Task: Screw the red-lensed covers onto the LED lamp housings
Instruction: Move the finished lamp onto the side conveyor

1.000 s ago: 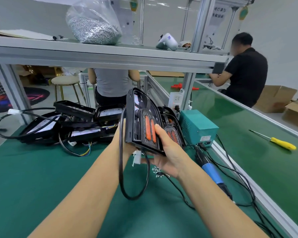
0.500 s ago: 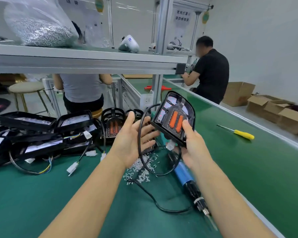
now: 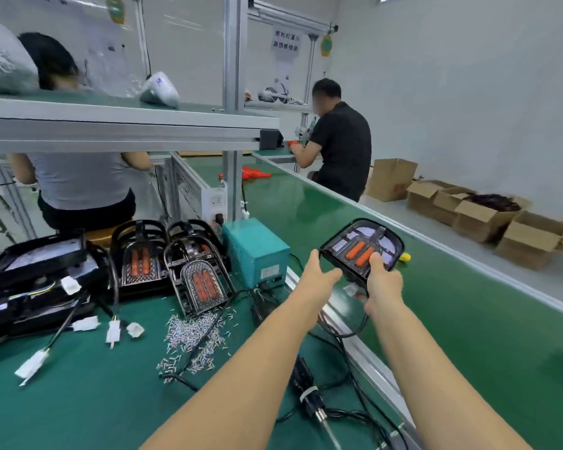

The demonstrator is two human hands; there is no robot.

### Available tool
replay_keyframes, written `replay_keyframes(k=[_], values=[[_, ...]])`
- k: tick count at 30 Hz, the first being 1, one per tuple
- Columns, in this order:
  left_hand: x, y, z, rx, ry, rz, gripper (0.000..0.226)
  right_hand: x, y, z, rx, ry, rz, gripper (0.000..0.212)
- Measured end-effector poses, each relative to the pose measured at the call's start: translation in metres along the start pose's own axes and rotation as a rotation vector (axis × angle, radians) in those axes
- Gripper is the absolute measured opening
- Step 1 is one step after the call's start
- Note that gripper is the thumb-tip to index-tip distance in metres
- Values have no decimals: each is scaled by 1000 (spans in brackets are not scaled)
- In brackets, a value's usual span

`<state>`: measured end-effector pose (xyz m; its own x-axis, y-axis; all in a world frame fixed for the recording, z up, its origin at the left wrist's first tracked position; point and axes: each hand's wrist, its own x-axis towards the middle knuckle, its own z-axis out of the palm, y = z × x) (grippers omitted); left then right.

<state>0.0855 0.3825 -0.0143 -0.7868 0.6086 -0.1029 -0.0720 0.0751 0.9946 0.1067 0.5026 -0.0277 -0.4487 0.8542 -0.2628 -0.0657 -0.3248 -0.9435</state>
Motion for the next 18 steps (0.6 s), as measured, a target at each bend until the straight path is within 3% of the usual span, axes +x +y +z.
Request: replay_keyframes(k=[4, 9, 13, 18], values=[[10, -21, 23, 181, -70, -50, 75, 28, 13, -13, -73, 124, 15, 40], [14, -51, 43, 599, -252, -57, 85, 58, 24, -25, -205, 236, 29, 50], [18, -68, 48, 1083, -340, 42, 70, 72, 34, -24, -325, 255, 18, 53], [21, -86, 43, 1331, -342, 96, 56, 81, 40, -22, -502, 280, 10, 56]])
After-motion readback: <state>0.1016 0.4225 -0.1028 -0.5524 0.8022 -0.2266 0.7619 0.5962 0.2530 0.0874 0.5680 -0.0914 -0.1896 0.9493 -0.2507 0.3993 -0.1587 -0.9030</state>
